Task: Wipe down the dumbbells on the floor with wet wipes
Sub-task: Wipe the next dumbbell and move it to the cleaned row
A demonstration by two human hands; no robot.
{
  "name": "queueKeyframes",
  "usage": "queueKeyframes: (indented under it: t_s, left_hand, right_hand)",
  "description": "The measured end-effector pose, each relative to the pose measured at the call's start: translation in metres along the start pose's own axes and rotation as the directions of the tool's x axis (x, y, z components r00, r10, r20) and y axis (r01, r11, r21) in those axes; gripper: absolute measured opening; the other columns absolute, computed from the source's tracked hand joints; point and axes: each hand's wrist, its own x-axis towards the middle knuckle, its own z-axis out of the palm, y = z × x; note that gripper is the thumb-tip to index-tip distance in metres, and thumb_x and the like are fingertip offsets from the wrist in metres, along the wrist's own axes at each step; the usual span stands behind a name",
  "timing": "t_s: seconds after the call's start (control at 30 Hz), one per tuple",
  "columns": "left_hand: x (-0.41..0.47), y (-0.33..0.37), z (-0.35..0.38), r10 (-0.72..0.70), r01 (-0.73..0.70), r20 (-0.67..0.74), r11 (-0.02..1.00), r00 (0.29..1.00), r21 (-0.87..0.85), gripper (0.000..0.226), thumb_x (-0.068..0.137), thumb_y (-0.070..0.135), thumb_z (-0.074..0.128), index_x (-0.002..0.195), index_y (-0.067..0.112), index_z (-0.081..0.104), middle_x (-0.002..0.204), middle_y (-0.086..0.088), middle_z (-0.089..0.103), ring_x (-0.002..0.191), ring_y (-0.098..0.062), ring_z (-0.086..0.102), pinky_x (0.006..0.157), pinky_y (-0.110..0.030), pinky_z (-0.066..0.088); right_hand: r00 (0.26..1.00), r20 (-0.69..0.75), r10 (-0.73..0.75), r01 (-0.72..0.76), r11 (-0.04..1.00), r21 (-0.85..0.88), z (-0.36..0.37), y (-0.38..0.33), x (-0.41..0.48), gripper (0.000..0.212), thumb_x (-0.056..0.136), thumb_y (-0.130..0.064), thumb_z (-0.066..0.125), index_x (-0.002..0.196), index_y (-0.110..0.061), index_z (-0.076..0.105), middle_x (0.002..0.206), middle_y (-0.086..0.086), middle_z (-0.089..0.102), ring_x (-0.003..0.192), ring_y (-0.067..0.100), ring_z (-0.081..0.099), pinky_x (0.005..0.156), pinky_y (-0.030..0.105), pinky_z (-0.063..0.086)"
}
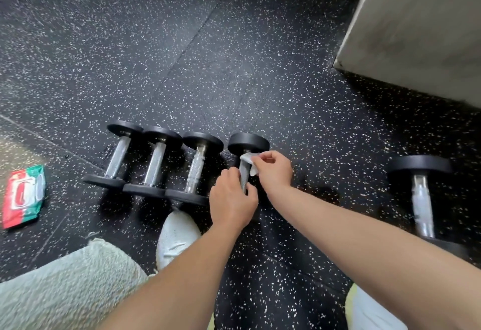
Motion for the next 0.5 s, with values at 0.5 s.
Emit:
queueKeyframes:
  t_s: [0.5]
  left_hand:
    - [0.006, -0.02, 0.006, 0.018, -0.024, -0.08, 0.997, 0.997, -0.075, 0.028, 0.078, 0.022, 0.057, 0.105, 0.018, 0.052, 0.103, 0.0, 0.058, 0.098, -0.029, 0.052, 0.084, -0.048, 0.043]
  right_hand:
    - [0.838, 0.166, -0.52, 0.534, 0.715, -0.452, 0.021, 0.014, -0.003, 0.016, 0.094, -0.027, 0.062, 0.095, -0.025, 0.078, 0.097, -0.005, 0.059, 0.082, 0.017, 0.057, 0.069, 0.033, 0.046]
